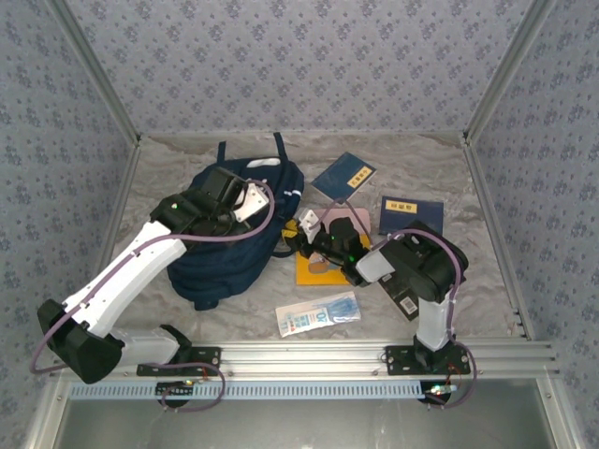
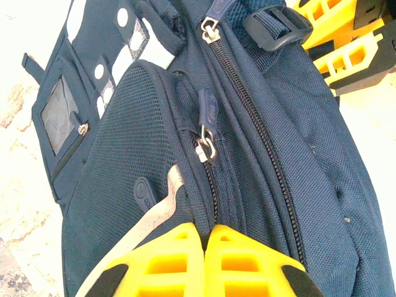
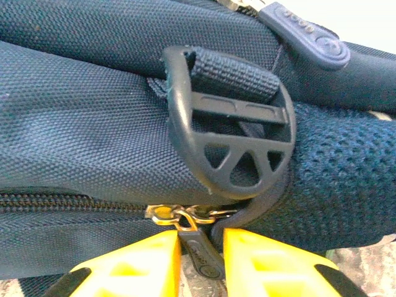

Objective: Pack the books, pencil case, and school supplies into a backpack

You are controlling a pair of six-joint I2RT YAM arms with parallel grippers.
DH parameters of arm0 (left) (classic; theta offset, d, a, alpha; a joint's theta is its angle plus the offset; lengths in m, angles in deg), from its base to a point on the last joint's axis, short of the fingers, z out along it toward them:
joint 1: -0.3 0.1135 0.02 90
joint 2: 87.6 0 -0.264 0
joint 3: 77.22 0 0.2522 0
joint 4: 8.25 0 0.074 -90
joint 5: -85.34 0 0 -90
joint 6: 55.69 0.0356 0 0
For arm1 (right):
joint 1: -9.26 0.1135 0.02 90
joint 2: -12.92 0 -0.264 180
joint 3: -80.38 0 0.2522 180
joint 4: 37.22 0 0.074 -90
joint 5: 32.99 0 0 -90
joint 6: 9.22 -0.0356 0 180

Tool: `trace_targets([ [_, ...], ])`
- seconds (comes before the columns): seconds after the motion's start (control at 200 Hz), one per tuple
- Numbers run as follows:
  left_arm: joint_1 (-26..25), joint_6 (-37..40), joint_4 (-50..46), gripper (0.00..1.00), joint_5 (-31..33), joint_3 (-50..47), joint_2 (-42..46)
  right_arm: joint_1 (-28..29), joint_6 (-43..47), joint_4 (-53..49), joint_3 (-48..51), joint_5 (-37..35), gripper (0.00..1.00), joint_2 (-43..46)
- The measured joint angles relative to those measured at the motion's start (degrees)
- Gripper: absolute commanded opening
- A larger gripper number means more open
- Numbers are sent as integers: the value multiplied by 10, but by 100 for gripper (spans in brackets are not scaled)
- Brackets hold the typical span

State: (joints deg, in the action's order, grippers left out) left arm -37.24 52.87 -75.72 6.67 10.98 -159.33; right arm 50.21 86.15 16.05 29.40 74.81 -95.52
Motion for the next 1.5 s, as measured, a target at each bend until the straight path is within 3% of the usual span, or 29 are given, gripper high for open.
trace_targets([
  [0.26,2,-2,5,0,0,0,0,6,-20,-1,7,-1,0,0],
  [0.69,4,-29,4,0,-8,1,-16,24,-23,-24,45,-12,0,55],
  [1.164,4,-93,3,0,-18,45,-76,87,6,-195,32,-22,0,143],
  [1.499,29,-186,-16,0,-43,146,-173,126,-21,-388,-57,-43,0,192],
])
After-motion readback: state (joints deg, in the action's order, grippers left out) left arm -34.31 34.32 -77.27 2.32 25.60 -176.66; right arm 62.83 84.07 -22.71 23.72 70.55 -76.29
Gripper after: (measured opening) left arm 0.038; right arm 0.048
